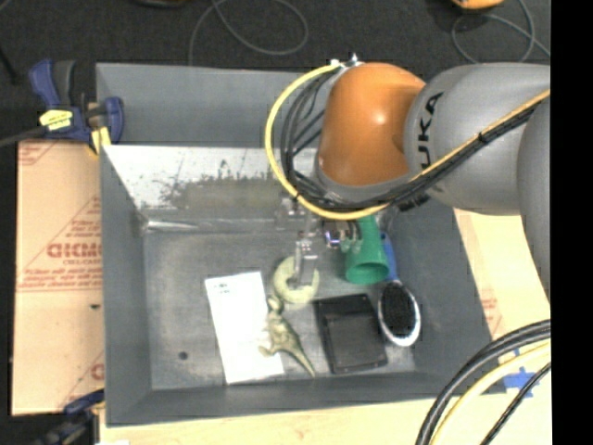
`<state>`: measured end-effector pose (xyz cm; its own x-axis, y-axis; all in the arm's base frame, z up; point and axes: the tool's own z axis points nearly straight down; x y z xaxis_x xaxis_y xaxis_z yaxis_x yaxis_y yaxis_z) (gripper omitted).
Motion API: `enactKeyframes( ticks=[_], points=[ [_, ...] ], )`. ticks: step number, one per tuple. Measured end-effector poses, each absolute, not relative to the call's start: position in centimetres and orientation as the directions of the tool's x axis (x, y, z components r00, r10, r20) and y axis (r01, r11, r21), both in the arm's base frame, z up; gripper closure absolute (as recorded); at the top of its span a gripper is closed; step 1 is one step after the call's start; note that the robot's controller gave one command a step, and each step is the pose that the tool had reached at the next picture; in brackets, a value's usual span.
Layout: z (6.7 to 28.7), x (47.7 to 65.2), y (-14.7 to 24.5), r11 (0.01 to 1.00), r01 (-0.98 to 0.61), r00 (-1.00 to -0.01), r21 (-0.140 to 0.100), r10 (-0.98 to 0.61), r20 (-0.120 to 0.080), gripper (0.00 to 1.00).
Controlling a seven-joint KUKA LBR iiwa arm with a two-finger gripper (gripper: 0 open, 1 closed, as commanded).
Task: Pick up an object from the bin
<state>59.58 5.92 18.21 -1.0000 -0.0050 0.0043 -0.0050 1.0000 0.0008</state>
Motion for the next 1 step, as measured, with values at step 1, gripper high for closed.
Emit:
enactKeyframes(
  ticks=[1],
  points=[
    [18.72, 59.73, 5.91, 1.0, -0.004, -1.0, 0.001, -0.004, -0.004, 0.0]
  ],
)
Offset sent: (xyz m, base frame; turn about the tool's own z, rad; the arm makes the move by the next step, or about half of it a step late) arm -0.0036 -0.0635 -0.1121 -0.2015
